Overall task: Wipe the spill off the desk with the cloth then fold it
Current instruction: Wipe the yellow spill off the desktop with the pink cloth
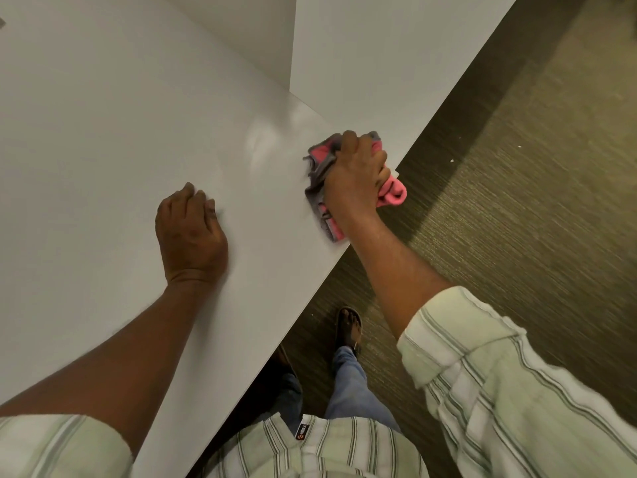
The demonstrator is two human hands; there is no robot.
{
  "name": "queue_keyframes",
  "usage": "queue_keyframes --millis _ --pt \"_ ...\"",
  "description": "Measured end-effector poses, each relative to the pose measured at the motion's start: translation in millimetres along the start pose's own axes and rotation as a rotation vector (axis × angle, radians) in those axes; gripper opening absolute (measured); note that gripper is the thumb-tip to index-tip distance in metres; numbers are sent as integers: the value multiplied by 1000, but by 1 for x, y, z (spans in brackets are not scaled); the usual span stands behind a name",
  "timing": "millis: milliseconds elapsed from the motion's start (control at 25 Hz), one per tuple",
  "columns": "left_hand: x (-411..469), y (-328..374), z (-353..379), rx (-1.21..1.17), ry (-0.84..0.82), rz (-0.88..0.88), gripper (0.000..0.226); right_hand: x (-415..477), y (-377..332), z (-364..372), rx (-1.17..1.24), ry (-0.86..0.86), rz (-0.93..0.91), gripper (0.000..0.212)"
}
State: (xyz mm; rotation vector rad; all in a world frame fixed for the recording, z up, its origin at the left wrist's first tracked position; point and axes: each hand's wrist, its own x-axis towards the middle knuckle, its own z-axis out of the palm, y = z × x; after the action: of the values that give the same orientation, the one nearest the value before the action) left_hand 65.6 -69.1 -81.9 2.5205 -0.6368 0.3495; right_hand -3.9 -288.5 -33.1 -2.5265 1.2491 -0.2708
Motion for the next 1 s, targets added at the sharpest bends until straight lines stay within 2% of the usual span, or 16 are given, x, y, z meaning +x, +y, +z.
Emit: queue_keyframes --millis 160,280,440,640,760,840,1000 --pt "2 -1 1 12 1 17 30 -20 -2 4 -41 -30 -54 40" --pt "1 0 1 20 2 18 29 -50 -11 9 -22 -126 -115 33" --pt "0 -1 0 66 -20 42 28 -50 -15 15 4 -131 -188 26" --pt "1 0 1 113 -53 76 34 13 -33 26 12 12 -40 23" --pt "0 3 1 63 -105 105 38 40 -45 28 5 27 -24 29" --pt "1 3 -1 29 -130 65 41 45 -51 32 20 -5 -79 27" --pt "3 6 -3 -9 -146 25 45 18 -52 28 126 -106 -334 25"
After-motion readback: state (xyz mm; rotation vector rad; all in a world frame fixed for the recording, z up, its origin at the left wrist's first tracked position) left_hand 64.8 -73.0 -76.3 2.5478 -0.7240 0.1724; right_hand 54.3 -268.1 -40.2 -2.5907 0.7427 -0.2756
